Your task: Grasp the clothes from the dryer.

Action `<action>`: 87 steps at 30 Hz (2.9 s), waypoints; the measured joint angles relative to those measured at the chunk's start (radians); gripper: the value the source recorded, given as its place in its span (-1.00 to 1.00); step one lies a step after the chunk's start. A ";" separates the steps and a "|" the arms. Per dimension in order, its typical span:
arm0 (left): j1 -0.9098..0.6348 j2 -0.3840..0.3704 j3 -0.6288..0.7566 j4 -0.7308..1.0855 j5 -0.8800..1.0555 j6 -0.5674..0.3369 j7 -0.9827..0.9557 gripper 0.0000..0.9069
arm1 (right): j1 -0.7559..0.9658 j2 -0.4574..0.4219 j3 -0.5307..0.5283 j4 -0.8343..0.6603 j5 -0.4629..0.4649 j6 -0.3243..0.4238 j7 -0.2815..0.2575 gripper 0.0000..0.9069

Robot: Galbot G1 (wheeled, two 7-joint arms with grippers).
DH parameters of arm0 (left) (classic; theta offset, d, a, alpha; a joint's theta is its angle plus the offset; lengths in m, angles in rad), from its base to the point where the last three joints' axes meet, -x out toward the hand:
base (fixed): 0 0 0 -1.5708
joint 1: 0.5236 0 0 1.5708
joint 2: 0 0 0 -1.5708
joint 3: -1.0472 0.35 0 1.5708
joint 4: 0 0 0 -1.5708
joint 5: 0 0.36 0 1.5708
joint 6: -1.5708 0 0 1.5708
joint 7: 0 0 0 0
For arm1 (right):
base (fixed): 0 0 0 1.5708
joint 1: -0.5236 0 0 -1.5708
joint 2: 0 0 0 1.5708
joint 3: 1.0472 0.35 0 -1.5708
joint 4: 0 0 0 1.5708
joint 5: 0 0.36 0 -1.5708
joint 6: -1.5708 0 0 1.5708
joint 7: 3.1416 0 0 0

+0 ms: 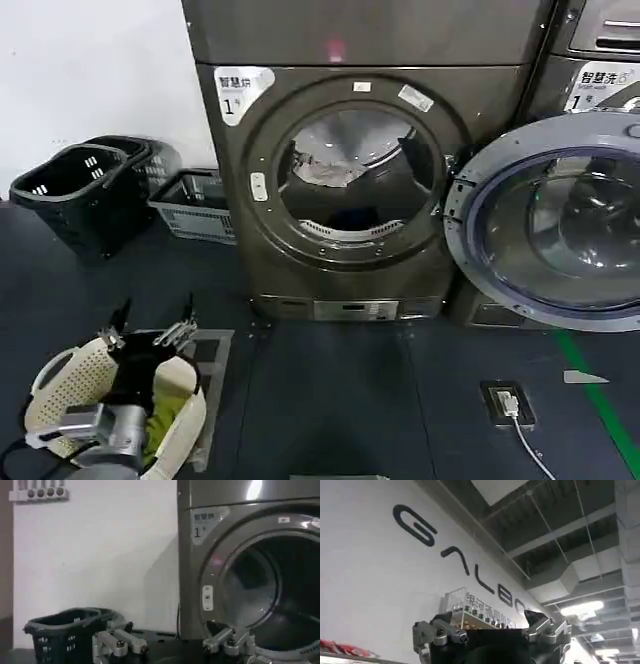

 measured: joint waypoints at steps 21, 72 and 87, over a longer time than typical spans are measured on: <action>-0.001 -0.006 0.012 -0.002 -0.001 -0.002 0.005 1.00 | -0.013 -0.016 0.014 -0.010 -0.002 -0.021 0.059 1.00; -0.034 0.008 0.039 0.031 0.001 0.001 0.040 1.00 | -0.024 -0.003 0.007 -0.004 0.001 0.029 0.057 1.00; -0.045 0.011 0.038 0.042 0.001 0.001 0.046 1.00 | -0.013 0.004 -0.007 -0.005 -0.001 0.048 0.048 1.00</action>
